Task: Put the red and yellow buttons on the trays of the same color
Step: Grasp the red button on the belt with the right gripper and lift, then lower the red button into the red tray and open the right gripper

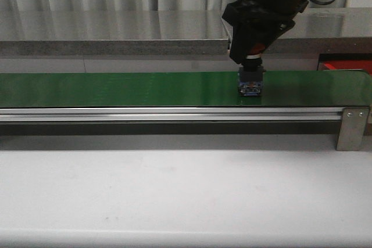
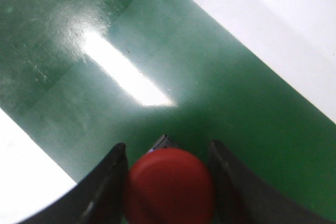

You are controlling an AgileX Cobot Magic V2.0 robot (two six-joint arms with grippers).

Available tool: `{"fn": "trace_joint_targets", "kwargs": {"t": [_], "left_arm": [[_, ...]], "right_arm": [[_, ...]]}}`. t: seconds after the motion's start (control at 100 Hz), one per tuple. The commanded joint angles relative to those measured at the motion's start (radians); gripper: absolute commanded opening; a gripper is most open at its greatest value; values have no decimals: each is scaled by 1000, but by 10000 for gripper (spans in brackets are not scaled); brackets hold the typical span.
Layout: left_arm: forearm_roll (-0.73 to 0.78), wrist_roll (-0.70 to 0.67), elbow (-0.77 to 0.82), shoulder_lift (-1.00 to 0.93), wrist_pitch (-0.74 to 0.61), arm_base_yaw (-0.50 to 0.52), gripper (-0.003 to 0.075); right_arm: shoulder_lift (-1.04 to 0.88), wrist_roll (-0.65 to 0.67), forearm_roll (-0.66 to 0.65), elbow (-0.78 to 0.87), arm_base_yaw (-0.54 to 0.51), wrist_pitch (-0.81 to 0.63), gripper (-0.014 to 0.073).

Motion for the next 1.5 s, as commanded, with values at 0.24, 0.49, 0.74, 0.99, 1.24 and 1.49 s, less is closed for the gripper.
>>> {"fn": "trace_joint_targets", "kwargs": {"t": [0.24, 0.49, 0.74, 0.99, 1.24, 1.49], "left_arm": [[-9, -2, -23, 12, -73, -9, -20], [-9, -2, -23, 12, -73, -9, -20], [-9, -2, -23, 12, -73, -9, -20], [-9, -2, -23, 12, -73, -9, -20], [-9, -2, -23, 12, -73, -9, -20], [-9, -2, -23, 12, -73, -9, -20]], "right_arm": [[-99, 14, 9, -33, -62, -57, 59], [-148, 60, 9, -33, -258, -104, 59], [-144, 74, 10, -33, -442, -188, 59], [-87, 157, 11, -34, -544, -320, 59], [18, 161, 14, -117, -554, -336, 59], [161, 192, 14, -271, -554, -240, 59]]}}
